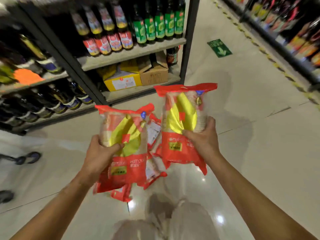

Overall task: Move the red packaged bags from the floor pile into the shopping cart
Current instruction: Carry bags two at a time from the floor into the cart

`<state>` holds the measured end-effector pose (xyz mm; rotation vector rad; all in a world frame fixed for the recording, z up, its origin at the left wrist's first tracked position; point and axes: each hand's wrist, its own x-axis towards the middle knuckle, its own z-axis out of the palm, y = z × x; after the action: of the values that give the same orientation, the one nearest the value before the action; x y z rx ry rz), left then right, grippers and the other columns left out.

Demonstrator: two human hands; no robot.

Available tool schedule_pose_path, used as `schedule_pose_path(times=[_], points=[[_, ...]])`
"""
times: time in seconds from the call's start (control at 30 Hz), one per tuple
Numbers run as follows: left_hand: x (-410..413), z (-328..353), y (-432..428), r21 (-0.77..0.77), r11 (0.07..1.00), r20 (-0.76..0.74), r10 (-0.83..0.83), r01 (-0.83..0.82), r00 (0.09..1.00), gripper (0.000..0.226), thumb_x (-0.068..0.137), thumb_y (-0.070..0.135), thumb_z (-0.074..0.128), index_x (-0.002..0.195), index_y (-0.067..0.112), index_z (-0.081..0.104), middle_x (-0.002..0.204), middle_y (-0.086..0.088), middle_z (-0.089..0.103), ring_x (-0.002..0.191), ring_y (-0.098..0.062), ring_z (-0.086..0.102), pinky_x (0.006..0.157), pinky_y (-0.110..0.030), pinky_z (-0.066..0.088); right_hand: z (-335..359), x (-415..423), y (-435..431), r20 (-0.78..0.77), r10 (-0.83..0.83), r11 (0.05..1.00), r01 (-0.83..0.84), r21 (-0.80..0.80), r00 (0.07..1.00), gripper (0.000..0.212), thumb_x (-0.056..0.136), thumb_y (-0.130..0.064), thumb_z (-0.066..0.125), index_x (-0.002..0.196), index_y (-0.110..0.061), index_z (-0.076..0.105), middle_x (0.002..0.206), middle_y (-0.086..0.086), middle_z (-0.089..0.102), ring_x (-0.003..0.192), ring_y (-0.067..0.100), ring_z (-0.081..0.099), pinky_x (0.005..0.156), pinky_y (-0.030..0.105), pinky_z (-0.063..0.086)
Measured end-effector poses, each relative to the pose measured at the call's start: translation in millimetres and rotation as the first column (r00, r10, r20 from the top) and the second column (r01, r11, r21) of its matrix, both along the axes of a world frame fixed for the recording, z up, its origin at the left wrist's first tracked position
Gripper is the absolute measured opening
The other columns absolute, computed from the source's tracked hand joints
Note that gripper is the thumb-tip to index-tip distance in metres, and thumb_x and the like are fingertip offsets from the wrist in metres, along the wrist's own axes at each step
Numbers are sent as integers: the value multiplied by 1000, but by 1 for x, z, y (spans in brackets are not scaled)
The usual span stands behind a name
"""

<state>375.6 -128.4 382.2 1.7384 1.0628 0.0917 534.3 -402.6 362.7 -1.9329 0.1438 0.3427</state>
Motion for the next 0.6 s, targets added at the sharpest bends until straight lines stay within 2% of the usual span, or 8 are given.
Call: schedule_pose_path(times=[0.1,0.17,0.23,0.3,0.37,0.43,0.5,0.6], points=[[-15,134,9,1,998,118,61,-62,991,58,59,35,91,106,25,58,96,-4,74,78,-21,74,71,-44,60,138,-14,17,114,66,993,-77,93,991,81,67,-16,92,132,-23,44,110,-16,62,93,-5,63,81,22,51],[-26,214,15,15,996,210,80,-85,974,61,57,35,91,108,25,59,96,-2,74,79,-20,73,71,-41,58,215,-24,26,170,91,980,-118,159,981,82,68,-13,91,134,-26,43,109,-20,62,91,-13,62,81,16,50],[-38,285,16,44,993,294,92,-110,951,53,70,23,89,113,18,59,96,-3,71,80,-19,71,67,-35,56,282,-36,36,198,110,962,-154,223,974,83,69,-9,91,135,-27,43,110,-18,64,90,-12,64,83,21,51],[-51,345,18,89,987,369,95,-137,925,43,80,14,83,115,14,58,95,-2,70,71,-5,69,58,-22,53,336,-45,46,228,148,945,-206,255,962,86,67,-13,92,137,-27,44,116,-13,65,99,-3,66,91,32,54],[-65,391,17,141,974,429,99,-175,898,40,81,11,81,114,13,59,93,-2,70,65,1,68,55,-17,51,379,-55,55,264,178,923,-254,290,948,93,58,-32,93,137,-31,44,122,-7,67,107,10,68,96,44,56],[-79,425,17,168,960,481,118,-223,869,41,80,14,83,114,15,59,96,-3,72,69,-4,71,55,-20,54,411,-60,63,305,220,885,-321,336,926,91,52,-42,91,131,-39,46,120,-8,69,107,15,69,93,50,57],[-96,447,12,175,949,527,136,-263,839,42,78,18,85,111,20,59,99,-3,73,73,-9,73,58,-24,55,435,-67,70,351,275,845,-399,356,895,87,55,-40,90,130,-42,46,116,-12,69,104,12,70,91,49,58],[-122,469,1,181,910,583,205,-372,786,49,72,24,89,111,21,59,101,-3,73,82,-18,74,64,-32,57,459,-76,80,400,354,781,-502,371,846,87,58,-35,87,133,-40,43,116,-15,67,100,0,67,90,38,58]])
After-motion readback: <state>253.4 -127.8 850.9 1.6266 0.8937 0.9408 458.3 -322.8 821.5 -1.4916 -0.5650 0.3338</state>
